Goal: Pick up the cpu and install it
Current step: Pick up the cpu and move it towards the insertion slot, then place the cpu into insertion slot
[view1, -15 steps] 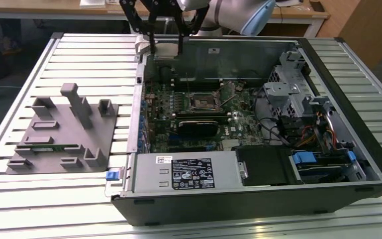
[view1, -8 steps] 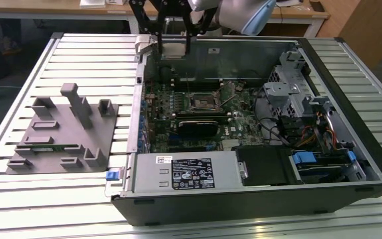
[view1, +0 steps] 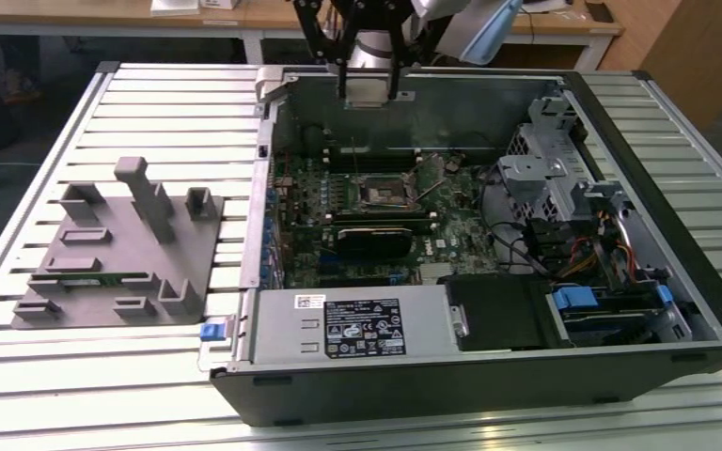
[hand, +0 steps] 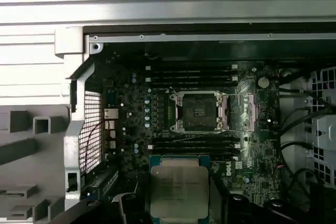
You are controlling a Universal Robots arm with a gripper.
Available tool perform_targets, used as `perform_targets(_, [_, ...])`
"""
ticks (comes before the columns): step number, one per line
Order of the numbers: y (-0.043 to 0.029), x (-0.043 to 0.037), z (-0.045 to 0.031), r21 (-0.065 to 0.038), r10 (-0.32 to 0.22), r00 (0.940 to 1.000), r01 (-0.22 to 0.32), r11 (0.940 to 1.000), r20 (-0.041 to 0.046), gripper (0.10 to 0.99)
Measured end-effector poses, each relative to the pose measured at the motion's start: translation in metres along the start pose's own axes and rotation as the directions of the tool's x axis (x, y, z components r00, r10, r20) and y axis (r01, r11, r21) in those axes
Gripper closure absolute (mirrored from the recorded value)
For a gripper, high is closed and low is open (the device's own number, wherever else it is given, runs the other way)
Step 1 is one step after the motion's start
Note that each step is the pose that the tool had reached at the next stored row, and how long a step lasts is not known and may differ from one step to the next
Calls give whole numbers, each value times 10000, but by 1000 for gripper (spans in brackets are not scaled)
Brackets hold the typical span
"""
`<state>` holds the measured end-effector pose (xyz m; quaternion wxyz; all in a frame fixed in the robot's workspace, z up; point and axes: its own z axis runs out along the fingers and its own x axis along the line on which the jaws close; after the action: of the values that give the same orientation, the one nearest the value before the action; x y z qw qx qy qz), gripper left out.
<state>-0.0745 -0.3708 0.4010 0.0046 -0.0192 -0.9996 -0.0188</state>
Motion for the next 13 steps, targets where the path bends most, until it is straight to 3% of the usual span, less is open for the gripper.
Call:
perform_targets(8, [17,-332,9,0,1,10000,-1,10000,0,545])
perform_targets(13, [19,-379,9,2,1,10000,-1,10000,0,545])
